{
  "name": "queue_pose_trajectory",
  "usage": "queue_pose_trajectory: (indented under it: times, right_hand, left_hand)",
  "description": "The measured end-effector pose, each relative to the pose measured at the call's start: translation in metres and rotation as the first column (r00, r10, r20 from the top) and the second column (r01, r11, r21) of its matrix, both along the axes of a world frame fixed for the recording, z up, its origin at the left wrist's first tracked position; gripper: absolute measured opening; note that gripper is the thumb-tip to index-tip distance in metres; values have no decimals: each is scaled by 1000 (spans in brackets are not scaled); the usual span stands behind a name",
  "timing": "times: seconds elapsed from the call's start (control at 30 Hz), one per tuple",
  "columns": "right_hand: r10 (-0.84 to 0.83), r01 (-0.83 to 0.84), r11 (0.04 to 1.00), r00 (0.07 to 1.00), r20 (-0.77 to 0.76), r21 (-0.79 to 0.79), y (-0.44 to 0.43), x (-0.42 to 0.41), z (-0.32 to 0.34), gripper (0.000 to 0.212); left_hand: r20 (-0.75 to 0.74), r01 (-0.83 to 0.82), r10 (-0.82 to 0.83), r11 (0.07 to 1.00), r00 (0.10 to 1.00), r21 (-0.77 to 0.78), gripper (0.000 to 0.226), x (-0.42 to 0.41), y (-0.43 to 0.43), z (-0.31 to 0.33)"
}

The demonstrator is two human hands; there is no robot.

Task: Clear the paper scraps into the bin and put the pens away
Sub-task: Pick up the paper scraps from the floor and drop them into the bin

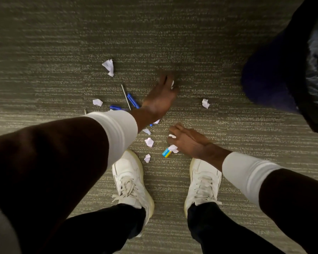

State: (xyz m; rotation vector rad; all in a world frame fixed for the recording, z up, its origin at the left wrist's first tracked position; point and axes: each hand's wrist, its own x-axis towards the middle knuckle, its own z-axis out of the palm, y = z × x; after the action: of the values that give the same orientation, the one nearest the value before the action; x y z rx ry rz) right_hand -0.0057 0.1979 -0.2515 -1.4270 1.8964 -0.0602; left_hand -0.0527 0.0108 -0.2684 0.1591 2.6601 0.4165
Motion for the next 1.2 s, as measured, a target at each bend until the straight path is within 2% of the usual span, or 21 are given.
queue_pose_trajectory:
  times: [0.13, 0.23, 0.4, 0.53, 0.7, 0.9, 1.03, 1.2]
  right_hand:
    - [-3, 3, 1000, 1000, -28, 9, -5, 0, 4, 24]
    - [-204, 204, 979, 979, 26, -4, 1, -4, 11, 31]
    - [-568, 569, 822, 821, 57, 5, 19, -15, 47, 23]
    - [-725, 727, 685, 687, 51, -51, 28, -23, 99, 18]
    - [-821, 814, 561, 571, 28, -148, 38, -33, 172, 18]
    - [-898, 853, 431, 436, -53, -292, 57, -54, 253, 25]
    - [-954, 892, 294, 298, -41, -345, 82, -72, 293, 22]
    - [-989, 903, 148, 129, -74, -404, 122, -102, 323, 22]
  left_hand:
    - [13, 9, -8, 998, 1000, -58, 33, 3, -2, 2]
    - [22, -72, 72, 997, 997, 12, 29, 7, -1, 20]
    - [-23, -167, 169, 982, 985, 92, 14, 18, 7, 63]
    - [31, -238, 236, 965, 971, 114, 15, 23, 18, 108]
    - [66, -348, 342, 928, 937, 131, 18, 23, 48, 168]
    - [25, -566, 580, 784, 814, 256, 14, 4, 87, 241]
    - [-49, -595, 669, 689, 741, 413, 6, -17, 116, 285]
    - [-74, -538, 670, 653, 739, 533, 8, -46, 158, 321]
